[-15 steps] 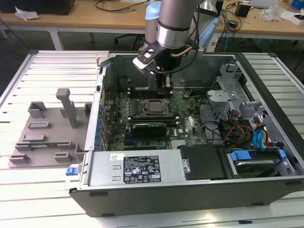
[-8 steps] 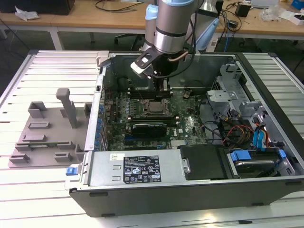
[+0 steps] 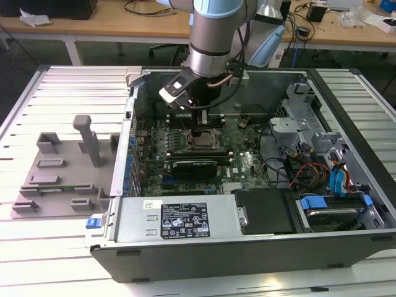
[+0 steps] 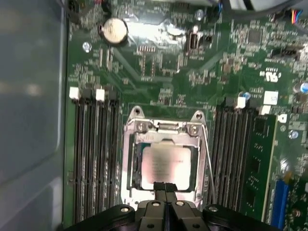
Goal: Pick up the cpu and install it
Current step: 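Close the cpu cover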
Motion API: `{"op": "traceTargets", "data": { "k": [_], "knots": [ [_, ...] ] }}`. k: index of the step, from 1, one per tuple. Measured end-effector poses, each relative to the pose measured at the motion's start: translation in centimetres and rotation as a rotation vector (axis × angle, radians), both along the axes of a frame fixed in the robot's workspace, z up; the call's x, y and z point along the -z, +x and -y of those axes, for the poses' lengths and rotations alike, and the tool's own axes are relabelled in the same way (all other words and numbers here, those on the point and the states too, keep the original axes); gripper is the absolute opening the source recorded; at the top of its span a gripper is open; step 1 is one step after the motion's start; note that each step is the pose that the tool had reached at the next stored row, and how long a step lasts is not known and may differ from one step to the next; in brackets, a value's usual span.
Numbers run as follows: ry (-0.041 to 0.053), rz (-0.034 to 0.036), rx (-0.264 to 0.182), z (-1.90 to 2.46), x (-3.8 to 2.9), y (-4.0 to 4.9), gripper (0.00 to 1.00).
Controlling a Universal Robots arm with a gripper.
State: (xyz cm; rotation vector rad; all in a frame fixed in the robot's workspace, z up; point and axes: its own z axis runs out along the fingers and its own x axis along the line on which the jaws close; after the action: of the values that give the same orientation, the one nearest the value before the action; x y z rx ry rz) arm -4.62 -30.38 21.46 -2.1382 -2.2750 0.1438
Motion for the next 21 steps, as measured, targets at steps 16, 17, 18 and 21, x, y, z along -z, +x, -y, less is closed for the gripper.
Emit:
{"op": "traceTargets", "data": {
  "k": [16, 17, 18, 21],
  "knots": [
    [0.0123, 0.0003, -0.001, 0.04, 1.02, 0.93, 0.11],
    [0.014, 0.0003, -0.001, 0.04, 1.02, 0.97, 0.11],
    [0.0142, 0.0003, -0.001, 0.04, 0.99, 0.97, 0.11],
    [0.0139, 0.0, -0.001, 0.04, 0.42, 0.97, 0.11]
  ]
}}
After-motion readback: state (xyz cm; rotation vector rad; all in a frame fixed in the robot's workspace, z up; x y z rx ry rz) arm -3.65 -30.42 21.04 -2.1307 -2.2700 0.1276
